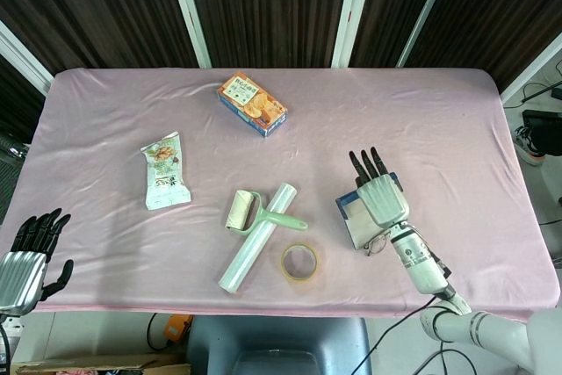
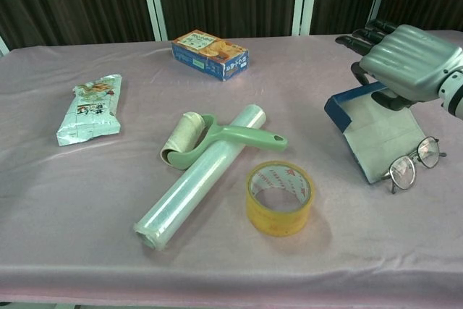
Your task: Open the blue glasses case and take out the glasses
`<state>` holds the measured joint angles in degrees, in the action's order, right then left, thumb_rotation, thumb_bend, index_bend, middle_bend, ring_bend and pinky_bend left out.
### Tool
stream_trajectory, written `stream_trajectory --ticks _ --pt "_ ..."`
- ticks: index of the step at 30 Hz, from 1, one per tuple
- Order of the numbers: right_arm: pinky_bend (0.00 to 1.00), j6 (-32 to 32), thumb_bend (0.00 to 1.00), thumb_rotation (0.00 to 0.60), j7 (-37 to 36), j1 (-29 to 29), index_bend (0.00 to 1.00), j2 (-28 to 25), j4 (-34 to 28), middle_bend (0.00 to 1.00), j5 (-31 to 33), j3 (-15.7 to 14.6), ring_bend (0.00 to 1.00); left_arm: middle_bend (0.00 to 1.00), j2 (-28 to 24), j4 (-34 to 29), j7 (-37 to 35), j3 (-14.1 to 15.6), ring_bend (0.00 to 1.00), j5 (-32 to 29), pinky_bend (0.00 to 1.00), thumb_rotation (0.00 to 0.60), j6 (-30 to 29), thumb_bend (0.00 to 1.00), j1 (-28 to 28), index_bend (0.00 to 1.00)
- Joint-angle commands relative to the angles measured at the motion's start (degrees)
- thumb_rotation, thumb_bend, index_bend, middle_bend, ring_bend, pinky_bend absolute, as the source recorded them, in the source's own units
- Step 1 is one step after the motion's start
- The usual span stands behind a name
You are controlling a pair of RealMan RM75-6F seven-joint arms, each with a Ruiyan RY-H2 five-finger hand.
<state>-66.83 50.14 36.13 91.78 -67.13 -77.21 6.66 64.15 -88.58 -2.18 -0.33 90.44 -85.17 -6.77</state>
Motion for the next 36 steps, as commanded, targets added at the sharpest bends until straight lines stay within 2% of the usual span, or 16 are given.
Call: stream_trajectory --ticks 1,4,8,10,14,16,20,23,25,28,32,36 --pt "0.05 0.62 0.58 0.6 1.22 0.48 0.6 0.63 2.13 0.06 2.34 1.81 0.0 0.0 0.01 -0.01 0.05 0.06 0.04 0.09 0.03 0.6 0.01 0.43 -0.01 0.0" --pt "0.05 3.27 0.58 0.6 0.51 1.38 0.6 1.53 5.07 0.06 5.75 3.81 0.0 0.0 0.02 -0.03 0.14 0.1 0.04 0.21 0.03 0.6 -0.06 0.43 0.0 0.0" --pt "0.05 4.05 0.58 0.6 0.45 1.81 0.6 2.06 6.58 0.06 6.66 4.34 0.0 0.0 0.05 -0.02 0.18 0.11 0.04 0.24 0.03 0.6 -0.08 0.43 0.01 0.0" --pt "0.05 7.56 0.58 0.6 0.57 3.34 0.59 4.33 12.76 0.06 10.73 6.52 0.0 0.0 0.14 0.0 0.35 0.1 0.04 0.12 0.03 0.6 0.18 0.43 -0.09 0.0" --pt "0.05 10.71 0.58 0.6 -1.08 4.88 0.57 7.38 19.29 0.06 13.18 7.6 0.0 0.0 0.22 -0.03 0.63 -0.01 0.04 -0.18 0.03 0.6 0.47 0.43 -0.22 0.0" --pt "0.05 11.63 0.58 0.6 -2.25 5.16 0.54 8.09 21.03 0.06 13.37 7.45 0.0 0.0 0.24 -0.04 0.71 -0.06 0.04 -0.32 0.03 0.6 0.64 0.43 -0.3 0.0" --pt "0.05 12.55 0.58 0.6 -3.62 5.07 0.41 8.1 21.45 0.06 13.56 7.06 0.0 0.0 0.34 -0.08 1.0 -0.05 0.04 -0.51 0.03 0.6 1.13 0.43 -0.49 0.0" --pt "0.04 12.57 0.52 0.6 -4.79 4.5 0.35 6.62 18.68 0.06 13.51 6.78 0.0 0.0 0.41 -0.15 1.27 0.03 0.04 -0.41 0.03 0.6 1.22 0.43 -0.55 0.0" --pt "0.04 12.15 0.48 0.6 -6.1 3.83 0.35 4.88 15.47 0.06 12.8 6.25 0.0 0.0 0.43 -0.18 1.33 0.07 0.04 -0.31 0.03 0.6 1.05 0.43 -0.48 0.0" --pt "0.04 9.62 0.48 0.6 -8.02 1.93 0.36 0.89 8.4 0.06 9.98 4.37 0.0 0.0 0.44 -0.15 1.21 0.04 0.04 -0.27 0.03 0.6 0.68 0.43 -0.33 0.0" --pt "0.04 5.37 0.48 0.6 -10.95 -1.31 0.41 -6.06 -2.28 0.06 3.69 0.01 0.0 0.0 0.39 -0.06 0.97 -0.02 0.04 -0.35 0.03 0.6 0.54 0.43 -0.26 0.0" --pt "0.02 3.98 0.48 0.6 -14.56 -3.79 0.46 -12.53 -9.88 0.06 -1.4 -4.34 0.0 0.0 0.36 -0.01 0.86 -0.04 0.04 -0.35 0.03 0.6 0.57 0.43 -0.3 0.0"
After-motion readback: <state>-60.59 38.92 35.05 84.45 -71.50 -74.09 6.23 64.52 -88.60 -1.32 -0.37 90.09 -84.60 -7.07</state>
